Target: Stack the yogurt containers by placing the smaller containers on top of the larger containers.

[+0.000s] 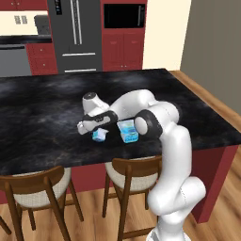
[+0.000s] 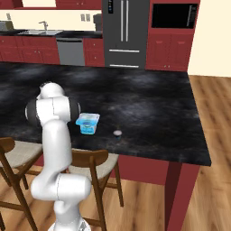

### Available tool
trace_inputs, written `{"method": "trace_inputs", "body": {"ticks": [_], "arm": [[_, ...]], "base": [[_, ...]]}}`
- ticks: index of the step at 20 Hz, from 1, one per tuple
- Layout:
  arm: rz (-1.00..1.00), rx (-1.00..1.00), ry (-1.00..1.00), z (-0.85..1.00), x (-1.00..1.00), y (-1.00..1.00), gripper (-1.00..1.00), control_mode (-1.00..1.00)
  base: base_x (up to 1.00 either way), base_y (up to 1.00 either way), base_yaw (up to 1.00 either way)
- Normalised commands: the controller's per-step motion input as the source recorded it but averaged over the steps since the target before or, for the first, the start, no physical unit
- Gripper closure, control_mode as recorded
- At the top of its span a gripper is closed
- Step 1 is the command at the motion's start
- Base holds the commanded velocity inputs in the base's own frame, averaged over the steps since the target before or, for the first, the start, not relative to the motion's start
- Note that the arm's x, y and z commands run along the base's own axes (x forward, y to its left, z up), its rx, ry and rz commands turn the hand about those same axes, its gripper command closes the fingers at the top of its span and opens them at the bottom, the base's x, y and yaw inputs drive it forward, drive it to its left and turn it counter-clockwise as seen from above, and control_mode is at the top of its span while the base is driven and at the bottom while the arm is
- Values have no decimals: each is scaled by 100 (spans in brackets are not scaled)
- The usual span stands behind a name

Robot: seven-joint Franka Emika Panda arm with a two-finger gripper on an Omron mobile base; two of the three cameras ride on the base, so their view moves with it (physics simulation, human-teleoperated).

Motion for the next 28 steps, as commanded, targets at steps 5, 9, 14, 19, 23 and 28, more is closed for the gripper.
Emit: {"method": "trace_inputs", "body": {"ticks": [5, 9, 14, 19, 23, 28], "arm": [[0, 0, -1, 3, -21, -14, 100, -100], [0, -1, -9, 29, -18, -8, 100, -100], [0, -5, -19, 53, -15, -1, 100, -100], [0, -3, -21, 64, -19, -3, 100, -100], [0, -4, -16, 68, -12, -6, 100, -100], [0, -9, -18, 62, -13, -7, 100, -100]], "base": [[0, 0, 0], [0, 0, 0], [0, 0, 0], [0, 0, 0], [0, 0, 0], [0, 0, 0]]}}
